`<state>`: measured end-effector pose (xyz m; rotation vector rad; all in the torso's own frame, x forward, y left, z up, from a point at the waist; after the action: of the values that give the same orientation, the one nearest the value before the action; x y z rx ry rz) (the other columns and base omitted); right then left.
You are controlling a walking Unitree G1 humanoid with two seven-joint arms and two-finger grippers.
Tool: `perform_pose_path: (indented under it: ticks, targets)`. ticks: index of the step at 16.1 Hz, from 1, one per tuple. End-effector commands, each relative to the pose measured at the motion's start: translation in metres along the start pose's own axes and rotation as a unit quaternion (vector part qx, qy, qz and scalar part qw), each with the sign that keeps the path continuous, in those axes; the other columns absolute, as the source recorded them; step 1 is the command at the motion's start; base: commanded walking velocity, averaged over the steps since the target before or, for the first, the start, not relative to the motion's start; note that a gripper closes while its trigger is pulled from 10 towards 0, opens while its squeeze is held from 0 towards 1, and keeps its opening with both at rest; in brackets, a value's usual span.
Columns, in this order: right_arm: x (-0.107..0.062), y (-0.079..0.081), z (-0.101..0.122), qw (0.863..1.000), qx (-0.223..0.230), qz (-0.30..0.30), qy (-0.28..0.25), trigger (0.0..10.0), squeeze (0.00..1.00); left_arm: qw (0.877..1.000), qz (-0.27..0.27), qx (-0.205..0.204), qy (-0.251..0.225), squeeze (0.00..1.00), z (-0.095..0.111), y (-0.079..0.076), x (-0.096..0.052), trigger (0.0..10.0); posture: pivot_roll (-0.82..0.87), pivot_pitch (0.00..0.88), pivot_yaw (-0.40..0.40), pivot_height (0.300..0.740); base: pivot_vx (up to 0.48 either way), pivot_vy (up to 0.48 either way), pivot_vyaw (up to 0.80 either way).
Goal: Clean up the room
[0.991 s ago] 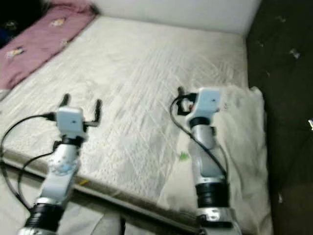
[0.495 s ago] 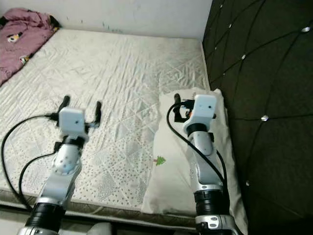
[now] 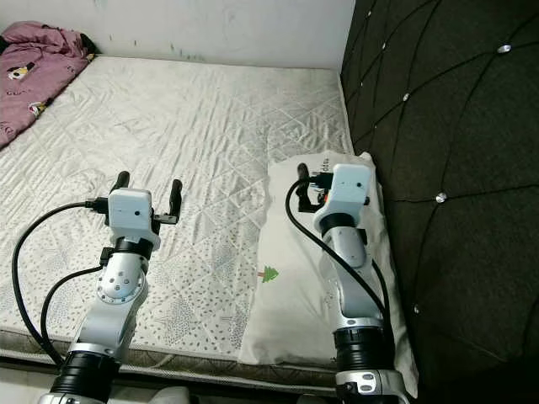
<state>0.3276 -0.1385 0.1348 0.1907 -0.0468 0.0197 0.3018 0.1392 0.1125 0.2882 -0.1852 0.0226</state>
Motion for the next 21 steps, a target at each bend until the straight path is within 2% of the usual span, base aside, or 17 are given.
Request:
perform_pose_path:
  ticks: [1,4,8,12,21]
  targets:
    - [0.001,0.003,-0.001,1.000,0.001,0.006,0.007,10.0,0.00,1.000,0.009,0.020,-0.002,0.00,0.001,0.002,-0.002,10.0,0.05,0.000,0.011,0.740,0.000,0.000,0.00]
    - [0.000,-0.002,-0.007,0.999,-0.028,-0.001,0.024,10.0,0.00,1.000,-0.009,0.007,0.004,0.00,-0.002,-0.001,-0.005,10.0,0.05,0.000,0.012,0.740,0.000,0.000,0.00]
    - [-0.003,-0.005,-0.015,0.999,-0.009,-0.011,0.039,10.0,0.00,1.000,-0.012,-0.012,0.019,0.00,-0.006,-0.001,-0.007,10.0,0.05,0.000,0.012,0.740,0.000,0.000,0.00]
    - [-0.003,-0.004,-0.017,0.999,-0.013,-0.011,0.044,10.0,0.00,1.000,-0.012,-0.018,0.021,0.00,-0.006,-0.001,-0.006,10.0,0.05,0.000,0.012,0.740,0.000,0.000,0.00]
    - [-0.002,-0.003,-0.020,0.999,-0.015,-0.003,0.048,10.0,0.00,0.999,-0.006,-0.021,0.025,0.00,-0.007,0.001,-0.005,10.0,0.05,0.000,0.010,0.740,0.000,0.358,0.00]
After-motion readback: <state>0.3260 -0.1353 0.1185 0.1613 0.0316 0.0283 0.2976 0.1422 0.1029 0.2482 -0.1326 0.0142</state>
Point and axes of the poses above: a point about 5 cm out from each wrist's last joint towards the gripper, its own x axis pointing out of the wrist towards the gripper, its own z axis along the axis of the wrist's last joint, y = z × x, the point moved 1 cm from there along x, pointing out of the wrist towards the gripper, and after that the axes turned 6 degrees about x, right-handed, at the moved point
